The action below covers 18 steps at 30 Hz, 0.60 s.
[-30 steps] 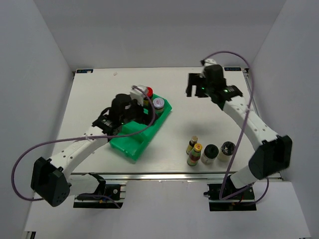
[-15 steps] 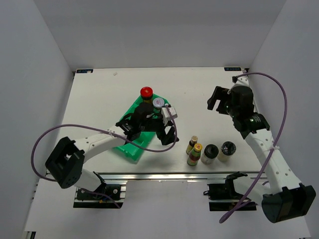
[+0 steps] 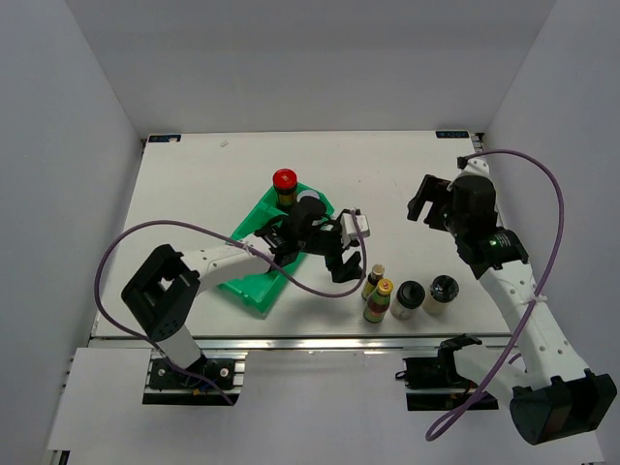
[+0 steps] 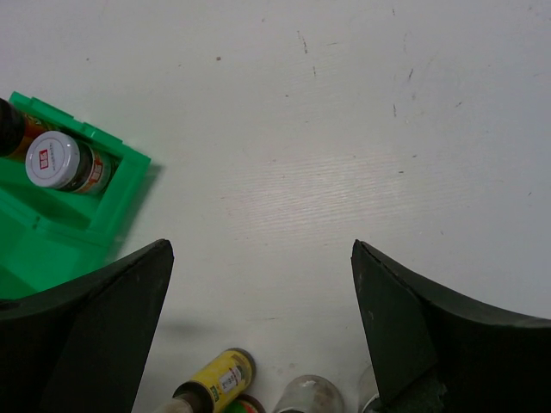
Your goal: Organize the condiment bottles
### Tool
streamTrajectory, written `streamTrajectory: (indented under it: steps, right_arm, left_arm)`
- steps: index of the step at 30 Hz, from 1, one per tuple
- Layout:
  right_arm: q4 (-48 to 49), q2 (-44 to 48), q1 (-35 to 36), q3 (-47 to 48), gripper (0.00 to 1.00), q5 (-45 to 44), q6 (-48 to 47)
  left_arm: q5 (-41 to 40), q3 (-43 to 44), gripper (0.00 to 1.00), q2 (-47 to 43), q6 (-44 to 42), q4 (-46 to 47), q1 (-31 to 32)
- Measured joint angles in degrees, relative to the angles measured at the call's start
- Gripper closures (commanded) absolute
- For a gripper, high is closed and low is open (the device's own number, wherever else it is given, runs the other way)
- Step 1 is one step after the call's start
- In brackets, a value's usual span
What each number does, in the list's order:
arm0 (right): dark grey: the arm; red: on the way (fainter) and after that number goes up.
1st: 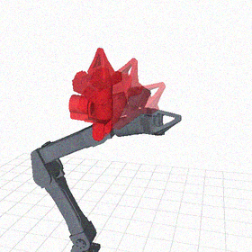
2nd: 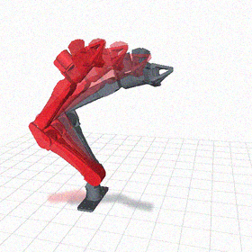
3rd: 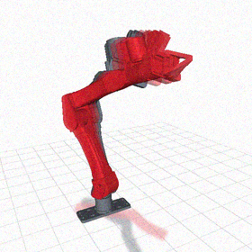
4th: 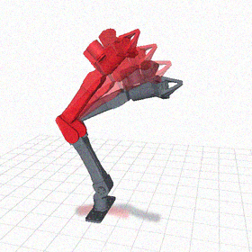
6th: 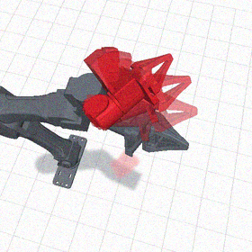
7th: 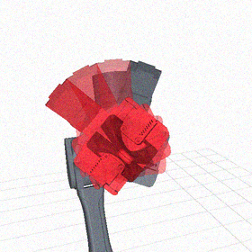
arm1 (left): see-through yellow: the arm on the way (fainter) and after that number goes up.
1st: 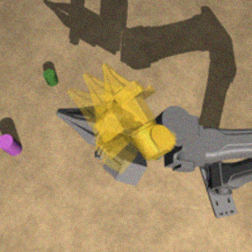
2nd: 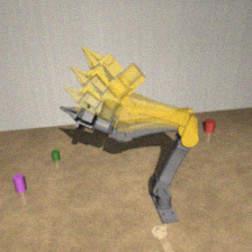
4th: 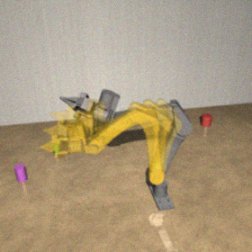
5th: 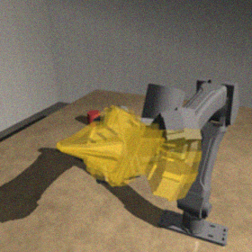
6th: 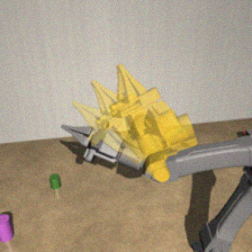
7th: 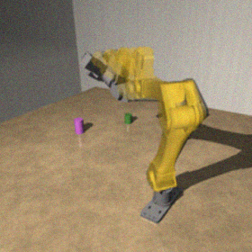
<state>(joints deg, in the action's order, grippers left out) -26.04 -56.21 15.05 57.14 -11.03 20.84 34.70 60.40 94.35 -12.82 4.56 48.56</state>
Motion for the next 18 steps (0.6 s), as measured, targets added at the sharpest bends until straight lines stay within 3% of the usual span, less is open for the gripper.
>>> streamTrajectory:
  steps: [18]
  right_arm:
    - [-0.74, 6.03, -0.04, -3.76, 0.11, -0.81, -0.42]
  left_arm:
    - [3.37, 6.80, 0.02, 7.50, -5.79, -1.46, 3.93]
